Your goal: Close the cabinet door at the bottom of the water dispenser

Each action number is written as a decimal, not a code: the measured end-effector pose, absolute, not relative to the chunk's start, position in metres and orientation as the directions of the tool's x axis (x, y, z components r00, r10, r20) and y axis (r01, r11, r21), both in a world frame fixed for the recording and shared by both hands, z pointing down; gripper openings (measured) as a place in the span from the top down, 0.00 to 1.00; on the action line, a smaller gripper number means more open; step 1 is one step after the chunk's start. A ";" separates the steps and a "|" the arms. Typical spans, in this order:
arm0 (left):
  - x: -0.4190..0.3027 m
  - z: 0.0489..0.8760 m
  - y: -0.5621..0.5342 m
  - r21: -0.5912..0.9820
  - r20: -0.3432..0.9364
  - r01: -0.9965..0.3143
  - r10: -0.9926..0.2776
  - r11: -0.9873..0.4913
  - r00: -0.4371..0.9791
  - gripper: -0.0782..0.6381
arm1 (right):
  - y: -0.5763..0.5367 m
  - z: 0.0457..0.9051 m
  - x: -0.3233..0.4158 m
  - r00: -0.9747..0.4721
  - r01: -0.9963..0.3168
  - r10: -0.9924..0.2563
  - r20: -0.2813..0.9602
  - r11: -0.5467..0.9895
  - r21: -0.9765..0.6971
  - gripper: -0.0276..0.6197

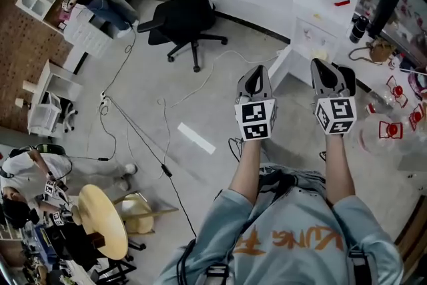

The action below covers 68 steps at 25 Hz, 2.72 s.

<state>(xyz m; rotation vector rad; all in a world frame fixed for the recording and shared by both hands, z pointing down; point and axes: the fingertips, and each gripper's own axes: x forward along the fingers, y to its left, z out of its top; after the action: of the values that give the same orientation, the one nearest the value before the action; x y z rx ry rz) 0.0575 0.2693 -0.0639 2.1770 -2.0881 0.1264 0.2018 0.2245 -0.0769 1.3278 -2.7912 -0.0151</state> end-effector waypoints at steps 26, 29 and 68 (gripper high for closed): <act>-0.158 0.049 0.052 0.002 0.396 -0.989 -0.908 -0.148 0.137 0.88 | -0.004 0.011 -0.014 -0.524 -0.850 -0.826 0.206 0.523 -0.064 0.91; -0.171 0.074 0.047 0.038 0.431 -0.988 -0.890 -0.148 0.150 0.88 | -0.005 0.031 -0.026 -0.513 -0.854 -0.821 0.251 0.517 -0.053 0.91; -0.135 0.382 0.054 0.133 0.727 -0.977 -0.654 -0.165 0.209 0.88 | 0.019 0.349 -0.023 -0.552 -0.794 -0.565 0.613 0.582 -0.179 0.91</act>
<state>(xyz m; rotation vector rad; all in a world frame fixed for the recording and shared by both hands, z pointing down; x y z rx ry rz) -0.1350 0.0543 0.3818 1.8953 -1.5096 0.7036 -0.0233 0.0190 0.3489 1.0825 -2.3134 0.6090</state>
